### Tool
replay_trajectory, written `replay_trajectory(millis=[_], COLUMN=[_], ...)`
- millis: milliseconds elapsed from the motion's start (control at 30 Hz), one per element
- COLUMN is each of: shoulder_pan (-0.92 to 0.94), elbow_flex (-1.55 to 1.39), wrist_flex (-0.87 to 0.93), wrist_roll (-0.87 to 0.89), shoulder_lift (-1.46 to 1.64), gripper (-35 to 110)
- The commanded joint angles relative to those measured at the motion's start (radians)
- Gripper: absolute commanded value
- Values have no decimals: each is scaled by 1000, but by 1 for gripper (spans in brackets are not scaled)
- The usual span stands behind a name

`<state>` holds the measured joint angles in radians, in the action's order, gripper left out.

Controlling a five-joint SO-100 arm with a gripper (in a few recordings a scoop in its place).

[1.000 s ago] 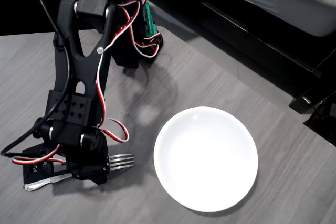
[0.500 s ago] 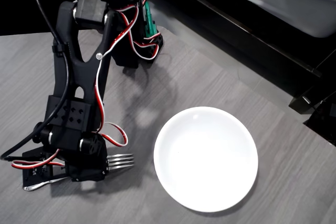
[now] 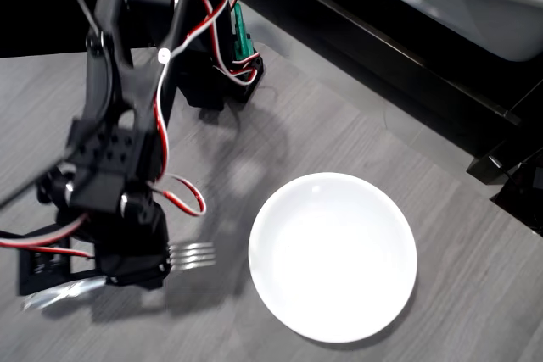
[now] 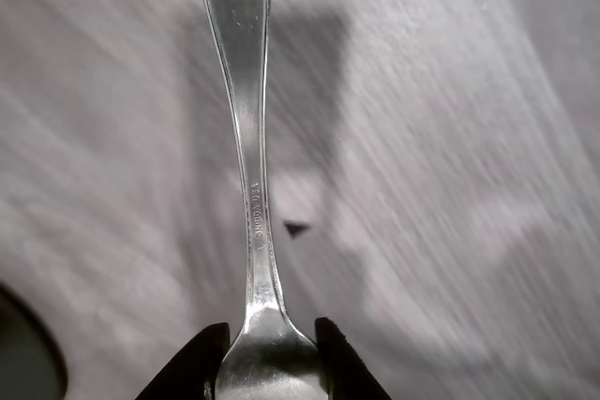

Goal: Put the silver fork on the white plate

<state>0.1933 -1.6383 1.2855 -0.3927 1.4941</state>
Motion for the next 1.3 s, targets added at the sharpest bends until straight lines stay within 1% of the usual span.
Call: replay_trajectory(millis=[0, 133, 267, 533, 767, 933, 1267], shoulder_pan=[-20, -55, -127, -403, -607, -660, -667], elbow_flex=[49, 49, 46, 40, 40, 40, 34], wrist_flex=[18, 46, 75, 155, 135, 109, 41], wrist_roll=[-6, 8, 60, 222, 330, 364, 367], shoulder_lift=[129, 201, 241, 241, 196, 87, -46], gripper=[0, 0, 0, 0, 0, 0, 0])
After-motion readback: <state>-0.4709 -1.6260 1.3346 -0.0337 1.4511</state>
